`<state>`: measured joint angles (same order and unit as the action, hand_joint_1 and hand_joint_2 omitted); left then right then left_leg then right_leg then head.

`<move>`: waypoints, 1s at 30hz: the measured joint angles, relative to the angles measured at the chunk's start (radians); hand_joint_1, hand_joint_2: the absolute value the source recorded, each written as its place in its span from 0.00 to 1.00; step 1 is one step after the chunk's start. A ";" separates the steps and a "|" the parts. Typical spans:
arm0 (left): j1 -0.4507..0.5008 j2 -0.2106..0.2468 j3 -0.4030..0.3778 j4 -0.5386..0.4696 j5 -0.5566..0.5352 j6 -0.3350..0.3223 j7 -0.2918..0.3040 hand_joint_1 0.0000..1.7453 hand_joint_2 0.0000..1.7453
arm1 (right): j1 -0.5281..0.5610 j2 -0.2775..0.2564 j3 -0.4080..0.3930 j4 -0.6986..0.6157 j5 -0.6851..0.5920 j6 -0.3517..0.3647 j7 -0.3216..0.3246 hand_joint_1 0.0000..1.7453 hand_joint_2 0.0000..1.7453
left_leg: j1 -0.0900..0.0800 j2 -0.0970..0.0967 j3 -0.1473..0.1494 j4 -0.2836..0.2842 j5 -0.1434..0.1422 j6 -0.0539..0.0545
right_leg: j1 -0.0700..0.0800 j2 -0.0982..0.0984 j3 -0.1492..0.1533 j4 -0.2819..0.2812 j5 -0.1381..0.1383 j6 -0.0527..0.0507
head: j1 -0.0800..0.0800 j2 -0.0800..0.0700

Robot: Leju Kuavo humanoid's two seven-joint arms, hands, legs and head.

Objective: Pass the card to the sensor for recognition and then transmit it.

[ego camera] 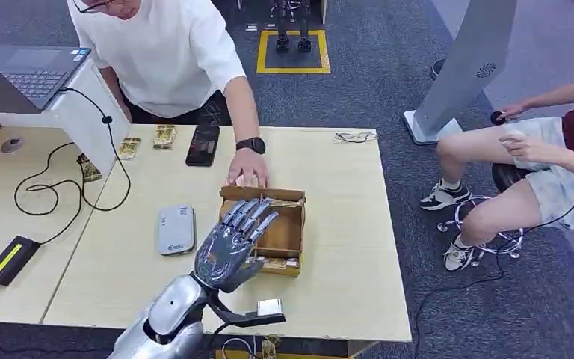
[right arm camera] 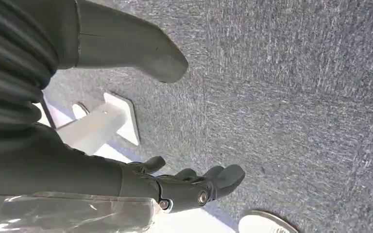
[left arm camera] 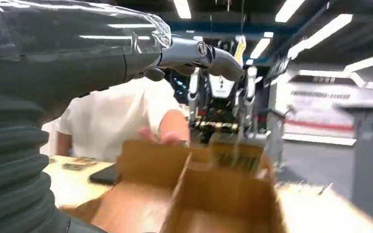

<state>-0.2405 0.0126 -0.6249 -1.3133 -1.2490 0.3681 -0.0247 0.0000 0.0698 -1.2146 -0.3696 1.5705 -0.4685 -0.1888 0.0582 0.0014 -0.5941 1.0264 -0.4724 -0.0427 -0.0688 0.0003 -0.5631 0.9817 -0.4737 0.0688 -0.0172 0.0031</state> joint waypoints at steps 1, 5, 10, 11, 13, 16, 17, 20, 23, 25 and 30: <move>0.000 0.002 0.000 0.021 -0.015 -0.002 0.010 0.00 1.00 | -0.001 -0.002 0.003 0.003 0.000 -0.001 0.000 0.00 1.00 | 0.000 0.000 0.000 0.000 0.000 0.000 | 0.000 0.000 0.000 0.000 0.000 0.000 | 0.000 0.000; -0.001 0.010 0.000 0.082 -0.038 -0.003 0.023 0.00 1.00 | -0.001 -0.009 0.015 0.010 0.000 -0.002 0.000 0.00 1.00 | 0.000 0.000 0.000 0.000 0.000 0.000 | 0.000 0.000 0.000 0.000 0.000 0.000 | 0.000 0.000; -0.003 0.014 0.000 0.131 -0.073 -0.020 0.053 0.00 1.00 | -0.003 -0.014 0.025 0.016 0.000 -0.005 0.001 0.00 1.00 | 0.000 0.000 0.000 0.000 0.000 0.000 | 0.000 0.000 0.000 0.000 0.000 0.000 | 0.000 0.000; -0.004 0.014 0.000 0.142 -0.083 -0.020 0.059 0.00 1.00 | -0.004 -0.015 0.026 0.018 0.000 -0.006 0.002 0.00 1.00 | 0.000 0.000 0.000 0.000 0.000 0.000 | 0.000 0.000 0.000 0.000 0.000 0.000 | 0.000 0.000; -0.006 0.016 0.000 0.165 -0.101 -0.019 0.066 0.00 1.00 | -0.005 -0.017 0.032 0.020 0.000 -0.008 0.003 0.00 1.00 | 0.000 0.000 0.000 0.000 0.000 0.000 | 0.000 0.000 0.000 0.000 0.000 0.000 | 0.000 0.000; -0.006 0.019 0.000 0.190 -0.120 -0.016 0.079 0.00 1.00 | -0.005 -0.018 0.040 0.023 0.000 -0.010 0.003 0.00 1.00 | 0.000 0.000 0.000 0.000 0.000 0.000 | 0.000 0.000 0.000 0.000 0.000 0.000 | 0.000 0.000; -0.007 0.019 0.000 0.197 -0.128 -0.013 0.087 0.00 1.00 | -0.006 -0.019 0.042 0.024 0.000 -0.011 0.003 0.00 1.00 | 0.000 0.000 0.000 0.000 0.000 0.000 | 0.000 0.000 0.000 0.000 0.000 0.000 | -0.001 0.000; -0.009 0.021 0.000 0.209 -0.138 -0.002 0.095 0.00 1.00 | -0.006 -0.023 0.045 0.027 0.000 -0.012 0.004 0.00 1.00 | 0.000 0.000 0.000 0.000 0.000 0.000 | 0.000 0.000 0.000 0.000 0.000 0.000 | 0.000 0.000; -0.007 0.021 0.000 0.214 -0.143 0.014 0.118 0.00 1.00 | -0.005 -0.023 0.047 0.027 0.000 -0.012 0.008 0.00 1.00 | 0.000 0.000 0.000 0.000 0.000 0.000 | 0.000 0.000 0.000 0.000 0.000 0.000 | 0.000 0.000; -0.007 0.021 0.000 0.215 -0.145 0.021 0.128 0.00 1.00 | -0.005 -0.023 0.047 0.027 0.000 -0.012 0.008 0.00 1.00 | 0.000 0.000 0.000 0.000 0.000 0.000 | 0.000 0.000 0.000 0.000 0.000 0.000 | 0.000 0.000; -0.001 0.016 0.010 0.216 -0.141 0.074 0.151 0.00 1.00 | -0.005 -0.023 0.047 0.027 0.000 -0.011 0.005 0.00 1.00 | 0.000 0.000 0.000 0.000 0.000 0.000 | 0.000 0.000 0.000 0.000 0.000 0.000 | 0.000 0.000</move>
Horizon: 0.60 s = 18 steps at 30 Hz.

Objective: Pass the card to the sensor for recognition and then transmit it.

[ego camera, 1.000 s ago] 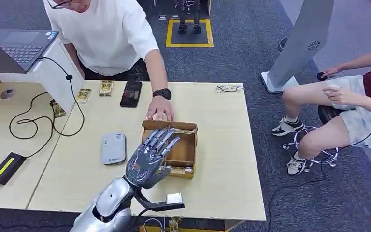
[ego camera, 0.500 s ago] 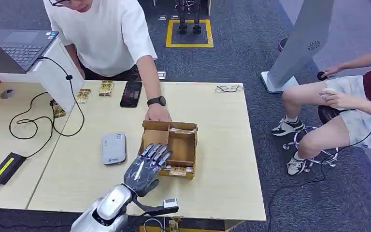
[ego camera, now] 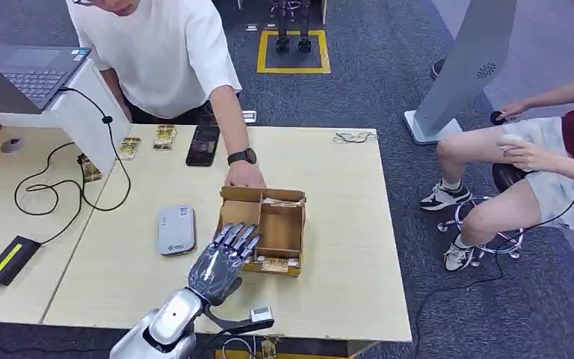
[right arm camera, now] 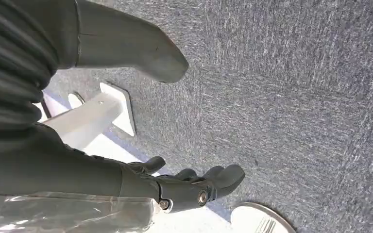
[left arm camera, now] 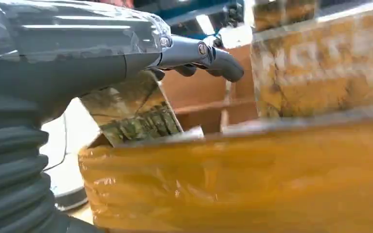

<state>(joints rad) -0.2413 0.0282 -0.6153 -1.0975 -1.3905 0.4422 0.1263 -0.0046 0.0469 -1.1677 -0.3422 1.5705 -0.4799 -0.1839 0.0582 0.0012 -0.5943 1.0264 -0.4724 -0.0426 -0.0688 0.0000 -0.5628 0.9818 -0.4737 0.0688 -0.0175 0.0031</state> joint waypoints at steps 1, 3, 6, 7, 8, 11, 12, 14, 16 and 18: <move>0.001 -0.003 0.003 0.000 0.005 0.014 0.003 0.00 1.00 | 0.001 0.000 0.000 0.000 0.000 0.000 -0.002 0.00 1.00 | 0.000 0.000 0.000 0.000 0.000 0.000 | 0.000 0.000 0.000 0.000 0.000 0.000 | 0.000 0.000; 0.007 -0.008 0.017 -0.005 0.013 0.038 0.009 0.00 1.00 | 0.001 0.000 0.000 0.000 0.000 0.000 -0.003 0.00 1.00 | 0.000 0.000 0.000 0.000 0.000 0.000 | 0.000 0.000 0.000 0.000 0.000 0.000 | 0.000 0.000; 0.019 -0.017 0.043 -0.020 0.033 0.084 0.006 0.00 1.00 | 0.006 0.000 -0.002 -0.004 0.000 0.001 -0.006 0.00 1.00 | 0.000 0.000 0.000 0.000 0.000 0.000 | 0.000 0.000 0.000 0.000 0.000 0.000 | 0.000 0.000; 0.022 -0.021 0.053 -0.026 0.037 0.099 -0.001 0.00 1.00 | 0.007 0.000 -0.003 -0.006 0.000 0.001 -0.007 0.00 1.00 | 0.000 0.000 0.000 0.000 0.000 0.000 | 0.000 0.000 0.000 0.000 0.000 0.000 | 0.000 0.000; 0.023 -0.022 0.059 -0.029 0.039 0.105 -0.005 0.00 1.00 | 0.007 0.000 -0.003 -0.006 0.000 0.001 -0.007 0.00 1.00 | 0.000 0.000 0.000 0.000 0.000 0.000 | 0.000 0.000 0.000 0.000 0.000 0.000 | 0.000 0.000; 0.033 -0.027 0.076 -0.040 0.058 0.127 -0.014 0.00 1.00 | 0.009 0.001 -0.006 -0.009 0.000 0.002 -0.008 0.00 1.00 | 0.000 0.000 0.000 0.000 0.000 0.000 | 0.000 0.000 0.000 0.000 0.000 0.000 | 0.000 0.000; 0.038 -0.030 0.083 -0.044 0.063 0.134 -0.017 0.00 1.00 | 0.010 0.001 -0.007 -0.010 0.000 0.002 -0.008 0.00 1.00 | 0.000 0.000 0.000 0.000 0.000 0.000 | 0.000 0.000 0.000 0.000 0.000 0.000 | 0.000 0.000; 0.042 -0.032 0.090 -0.050 0.066 0.141 -0.025 0.00 1.00 | 0.011 0.002 -0.007 -0.012 0.000 0.002 -0.012 0.00 1.00 | 0.000 0.000 0.000 0.000 0.000 0.000 | 0.000 0.000 0.000 0.000 0.000 0.000 | 0.000 0.000; 0.046 -0.033 0.100 -0.054 0.067 0.141 -0.025 0.00 1.00 | 0.012 0.002 -0.007 -0.015 0.000 0.002 -0.012 0.00 1.00 | 0.000 0.000 0.000 0.000 0.000 0.000 | 0.000 0.000 0.000 0.000 0.000 0.000 | 0.000 0.000; 0.048 -0.034 0.103 -0.058 0.067 0.141 -0.025 0.00 1.00 | 0.013 0.002 -0.008 -0.016 0.000 0.002 -0.013 0.00 1.00 | 0.000 0.000 0.000 0.000 0.000 0.000 | 0.000 0.000 0.000 0.000 0.000 0.000 | 0.000 0.000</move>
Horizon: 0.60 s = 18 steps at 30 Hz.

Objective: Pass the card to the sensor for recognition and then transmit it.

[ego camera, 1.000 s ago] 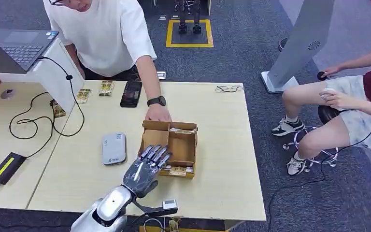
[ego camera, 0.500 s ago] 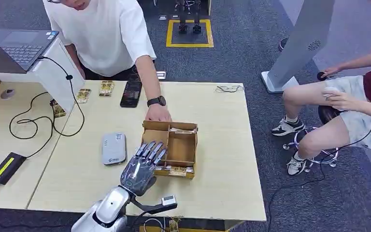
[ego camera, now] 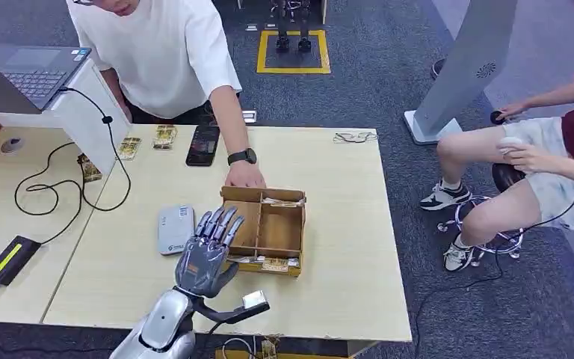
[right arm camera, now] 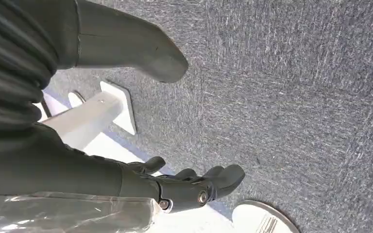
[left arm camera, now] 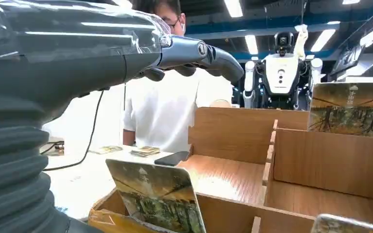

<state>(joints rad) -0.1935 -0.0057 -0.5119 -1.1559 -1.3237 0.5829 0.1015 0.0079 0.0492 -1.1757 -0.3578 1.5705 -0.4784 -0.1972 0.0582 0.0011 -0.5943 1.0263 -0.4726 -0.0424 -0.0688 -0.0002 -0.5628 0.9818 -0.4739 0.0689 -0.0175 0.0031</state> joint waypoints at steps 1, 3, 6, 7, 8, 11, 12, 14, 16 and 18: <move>0.001 0.000 0.002 -0.001 0.000 0.000 0.000 0.00 1.00 | 0.000 0.000 0.000 0.000 0.000 0.000 0.000 0.00 1.00 | 0.000 0.000 0.000 0.000 0.000 0.000 | 0.000 0.000 0.000 0.000 0.000 0.000 | 0.000 0.000; 0.002 -0.001 0.004 -0.003 0.001 0.000 0.000 0.00 1.00 | 0.000 0.001 0.000 -0.002 0.000 0.000 0.000 0.00 1.00 | 0.000 0.000 0.000 0.000 0.000 0.000 | 0.000 0.000 0.000 0.000 0.000 0.000 | 0.000 0.000; 0.002 0.000 0.015 -0.006 -0.015 -0.010 0.001 0.00 1.00 | 0.000 0.003 -0.002 -0.005 0.000 0.000 -0.002 0.00 1.00 | 0.000 0.000 0.000 0.000 0.000 0.000 | 0.000 0.000 0.000 0.000 0.000 0.000 | 0.000 0.000; 0.001 0.002 0.016 -0.006 -0.034 -0.018 0.007 0.00 1.00 | 0.000 0.004 -0.002 -0.006 0.000 0.000 -0.003 0.00 1.00 | 0.000 0.000 0.000 0.000 0.000 0.000 | 0.000 0.000 0.000 0.000 0.000 0.000 | 0.000 0.000; 0.001 0.003 0.016 -0.006 -0.057 -0.029 0.019 0.00 1.00 | 0.000 0.004 -0.002 -0.007 0.000 0.000 -0.003 0.00 1.00 | 0.000 0.000 0.000 0.000 0.000 0.000 | 0.000 0.000 0.000 0.000 0.000 0.000 | 0.000 0.000; 0.000 0.008 0.016 -0.006 -0.110 -0.051 0.046 0.00 1.00 | 0.000 0.004 -0.002 -0.008 0.000 0.000 -0.005 0.00 1.00 | 0.000 0.000 0.000 0.000 0.000 0.000 | 0.000 0.000 0.000 0.000 0.000 0.000 | 0.000 0.000; 0.000 0.010 0.016 -0.006 -0.118 -0.053 0.051 0.00 1.00 | 0.000 0.004 -0.002 -0.008 0.000 0.000 -0.005 0.00 1.00 | 0.000 0.000 0.000 0.000 0.000 0.000 | 0.000 0.000 0.000 0.000 0.000 0.000 | 0.000 0.000; 0.000 0.013 0.016 -0.005 -0.129 -0.060 0.058 0.00 1.00 | -0.001 0.004 -0.002 -0.008 0.000 -0.002 -0.005 0.00 1.00 | 0.000 0.000 0.000 0.000 0.000 0.000 | 0.000 0.000 0.000 0.000 0.000 0.000 | 0.000 0.000; 0.000 0.015 0.016 -0.001 -0.131 -0.061 0.058 0.00 1.00 | -0.001 0.004 -0.002 -0.008 0.000 -0.002 -0.005 0.00 1.00 | 0.000 0.000 0.000 0.000 0.000 0.000 | 0.000 0.000 0.000 0.000 0.000 0.000 | 0.000 0.000; 0.000 0.016 0.016 0.003 -0.133 -0.062 0.058 0.00 1.00 | -0.001 0.004 -0.002 -0.008 0.000 -0.002 -0.005 0.00 1.00 | 0.000 0.000 0.000 0.000 0.000 0.000 | 0.000 0.000 0.000 0.000 0.000 0.000 | 0.000 0.000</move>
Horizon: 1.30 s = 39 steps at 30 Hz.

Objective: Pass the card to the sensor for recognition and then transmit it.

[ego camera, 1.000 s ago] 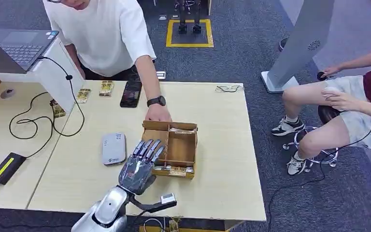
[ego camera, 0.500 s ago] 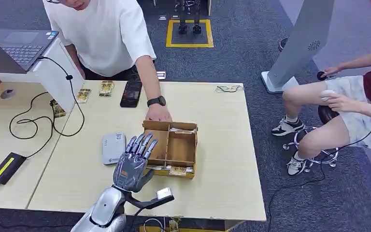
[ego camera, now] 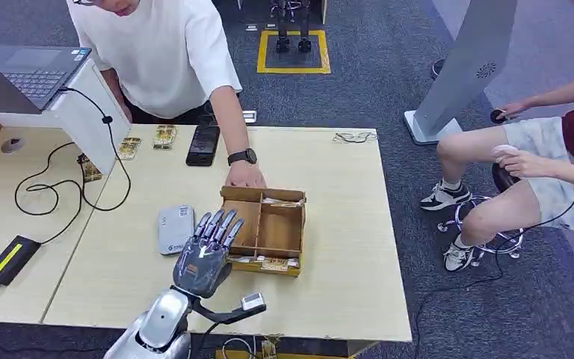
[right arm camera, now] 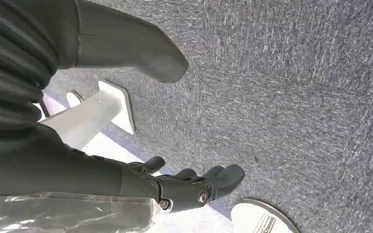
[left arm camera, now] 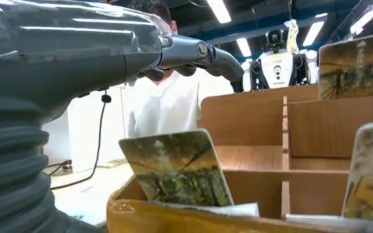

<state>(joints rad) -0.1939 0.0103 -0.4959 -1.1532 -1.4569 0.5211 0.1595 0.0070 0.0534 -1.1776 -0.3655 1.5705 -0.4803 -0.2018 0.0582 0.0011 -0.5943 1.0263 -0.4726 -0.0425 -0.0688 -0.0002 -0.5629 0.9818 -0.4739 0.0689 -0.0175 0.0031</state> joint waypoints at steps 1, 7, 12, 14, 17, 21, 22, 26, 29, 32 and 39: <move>0.000 0.000 0.000 0.001 0.000 0.000 0.000 0.00 1.00 | 0.000 0.000 0.000 0.000 0.000 0.000 0.000 0.00 1.00 | 0.000 0.000 0.000 0.000 0.000 0.000 | 0.000 0.000 0.000 0.000 0.000 0.000 | 0.000 0.000; -0.001 0.004 0.000 0.011 0.028 -0.017 -0.013 1.00 1.00 | 0.000 0.000 0.000 0.000 0.000 0.000 -0.002 0.00 1.00 | 0.000 0.000 0.000 0.000 0.000 0.000 | 0.000 0.000 0.000 0.000 0.000 0.000 | 0.000 0.000; -0.001 0.011 0.000 0.022 0.051 -0.068 -0.039 1.00 1.00 | 0.000 0.000 0.000 -0.002 0.000 0.000 -0.004 0.00 1.00 | 0.000 0.000 0.000 0.000 0.000 0.000 | 0.000 0.000 0.000 0.000 0.000 0.000 | 0.000 0.000; -0.001 0.014 0.000 0.026 0.057 -0.073 -0.040 1.00 1.00 | 0.000 0.000 0.000 -0.002 0.000 0.000 -0.004 0.00 1.00 | 0.000 0.000 0.000 0.000 0.000 0.000 | 0.000 0.000 0.000 0.000 0.000 0.000 | 0.000 0.000; -0.002 0.014 0.000 0.028 0.066 -0.072 -0.040 1.00 1.00 | 0.000 0.000 0.000 -0.002 0.000 0.000 -0.002 0.00 1.00 | 0.000 0.000 0.000 0.000 0.000 0.000 | 0.000 0.000 0.000 0.000 0.000 0.000 | 0.000 0.000; -0.002 0.014 0.000 0.028 0.075 -0.069 -0.038 1.00 1.00 | 0.000 0.000 0.000 -0.010 0.000 0.000 -0.010 0.00 1.00 | 0.000 0.000 0.000 0.000 0.000 0.000 | 0.000 0.000 0.001 0.000 0.000 0.000 | 0.000 0.000; -0.002 0.014 0.000 0.028 0.077 -0.068 -0.038 1.00 1.00 | 0.000 0.000 0.000 -0.012 0.000 0.000 -0.011 0.00 1.00 | 0.000 0.000 0.000 0.000 0.000 0.000 | 0.000 0.000 0.001 0.000 0.000 0.000 | 0.000 0.000; -0.002 0.014 0.000 0.028 0.077 -0.064 -0.038 1.00 1.00 | 0.000 0.000 0.000 -0.019 0.000 0.000 -0.011 0.00 1.00 | 0.000 0.000 0.001 0.000 0.000 0.000 | 0.000 0.000 0.001 0.000 0.000 0.000 | 0.000 0.000; -0.001 0.014 0.000 0.028 0.077 -0.061 -0.038 1.00 1.00 | 0.000 0.000 0.000 -0.021 0.000 0.000 -0.011 0.00 1.00 | 0.000 0.000 0.001 0.000 0.000 0.000 | 0.000 0.000 0.001 0.000 0.000 0.000 | 0.000 0.000; 0.000 0.014 0.000 0.028 0.077 -0.053 -0.038 1.00 1.00 | 0.000 0.000 0.000 -0.022 0.000 0.000 -0.011 0.00 1.00 | 0.000 0.000 0.001 0.000 0.000 0.000 | 0.000 0.000 0.001 0.000 0.000 0.000 | 0.000 0.000; 0.002 0.014 0.001 0.028 0.079 -0.039 -0.043 0.52 1.00 | 0.000 0.000 0.000 -0.024 0.000 0.000 -0.012 0.00 1.00 | 0.000 0.000 0.000 0.000 0.000 0.000 | 0.000 0.000 0.001 0.000 0.000 0.000 | 0.000 0.000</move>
<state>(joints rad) -0.1923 0.0248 -0.4952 -1.1254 -1.3779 0.4826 0.1163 0.0070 0.0538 -1.1772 -0.3899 1.5705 -0.4803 -0.2136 0.0582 0.0011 -0.5939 1.0263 -0.4724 -0.0426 -0.0688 -0.0004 -0.5621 0.9818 -0.4736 0.0688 -0.0176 0.0031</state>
